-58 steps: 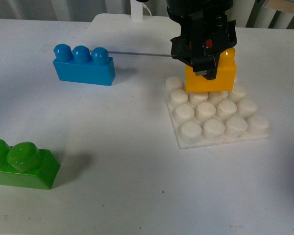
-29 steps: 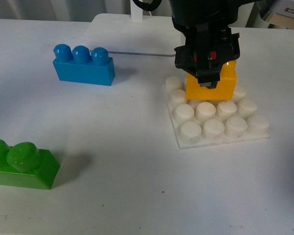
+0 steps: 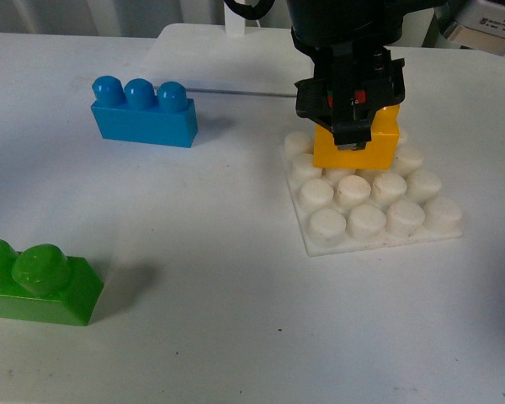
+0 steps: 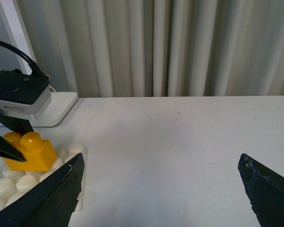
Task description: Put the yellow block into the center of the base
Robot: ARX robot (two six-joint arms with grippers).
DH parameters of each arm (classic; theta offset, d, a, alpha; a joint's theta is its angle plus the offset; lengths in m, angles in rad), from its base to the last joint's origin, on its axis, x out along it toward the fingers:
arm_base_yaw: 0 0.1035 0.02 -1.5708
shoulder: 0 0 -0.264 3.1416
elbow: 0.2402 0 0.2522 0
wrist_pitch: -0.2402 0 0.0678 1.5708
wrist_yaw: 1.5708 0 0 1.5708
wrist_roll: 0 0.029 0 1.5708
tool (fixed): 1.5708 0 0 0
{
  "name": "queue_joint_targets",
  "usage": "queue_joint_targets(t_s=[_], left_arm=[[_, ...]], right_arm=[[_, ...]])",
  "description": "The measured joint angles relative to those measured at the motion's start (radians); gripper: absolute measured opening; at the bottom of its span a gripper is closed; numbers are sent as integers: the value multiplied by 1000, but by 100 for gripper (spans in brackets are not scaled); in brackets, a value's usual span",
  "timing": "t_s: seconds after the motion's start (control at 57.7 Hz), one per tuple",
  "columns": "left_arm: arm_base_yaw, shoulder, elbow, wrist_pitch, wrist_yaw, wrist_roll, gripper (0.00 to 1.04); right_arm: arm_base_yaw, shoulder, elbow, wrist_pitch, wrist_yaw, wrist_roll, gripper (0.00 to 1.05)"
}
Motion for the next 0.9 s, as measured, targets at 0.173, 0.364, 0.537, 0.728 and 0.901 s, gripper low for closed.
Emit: queue_joint_targets(t_s=[0.173, 0.364, 0.537, 0.728, 0.901], left_arm=[[-5, 5, -2, 13, -37, -2, 31], [-12, 14, 6, 12, -54, -5, 30], [-13, 29, 38, -13, -51, -24, 30], [-24, 49, 83, -59, -60, -47, 30], [-44, 71, 127, -90, -76, -69, 30]], right_arm=[[0, 0, 0, 0, 0, 0, 96], [0, 0, 0, 0, 0, 0, 96], [0, 0, 0, 0, 0, 0, 96], [0, 0, 0, 0, 0, 0, 96], [0, 0, 0, 0, 0, 0, 96]])
